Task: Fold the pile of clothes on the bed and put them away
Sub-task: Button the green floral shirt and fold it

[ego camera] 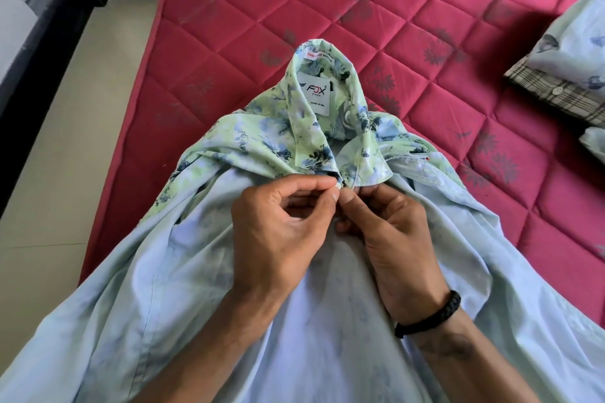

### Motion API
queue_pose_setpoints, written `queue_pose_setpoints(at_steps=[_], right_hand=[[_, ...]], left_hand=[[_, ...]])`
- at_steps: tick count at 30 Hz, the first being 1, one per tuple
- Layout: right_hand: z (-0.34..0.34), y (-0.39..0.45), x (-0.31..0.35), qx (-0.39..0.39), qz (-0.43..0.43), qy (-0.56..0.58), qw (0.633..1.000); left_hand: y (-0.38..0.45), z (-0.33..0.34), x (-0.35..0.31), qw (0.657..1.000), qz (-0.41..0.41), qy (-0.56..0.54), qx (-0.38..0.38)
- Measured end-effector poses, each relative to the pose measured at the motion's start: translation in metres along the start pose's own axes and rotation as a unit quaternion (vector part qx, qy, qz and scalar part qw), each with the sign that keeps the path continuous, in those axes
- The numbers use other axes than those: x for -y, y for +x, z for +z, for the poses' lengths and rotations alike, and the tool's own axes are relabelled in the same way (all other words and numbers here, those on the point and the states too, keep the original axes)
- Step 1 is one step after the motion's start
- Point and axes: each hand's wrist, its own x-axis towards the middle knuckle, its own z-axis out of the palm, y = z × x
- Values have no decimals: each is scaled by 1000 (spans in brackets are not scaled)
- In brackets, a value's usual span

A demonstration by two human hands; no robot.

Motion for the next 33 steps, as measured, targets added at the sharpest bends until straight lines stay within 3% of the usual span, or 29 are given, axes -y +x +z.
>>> queue_pose_setpoints(at_steps=[9, 16, 24, 33], right_hand=[[-1, -2, -1, 22, 0, 44, 999], [1, -3, -3, 26, -25, 28, 999], [3, -4, -7, 8, -49, -16, 999], [5, -5, 0, 10, -26, -7, 1000]], left_hand=[[-2, 1, -2, 999, 4, 15, -41], [2, 1, 8, 981, -165, -93, -38], [17, -9, 6, 945, -258, -195, 39], [17, -12, 5, 959, -222, -164, 58]])
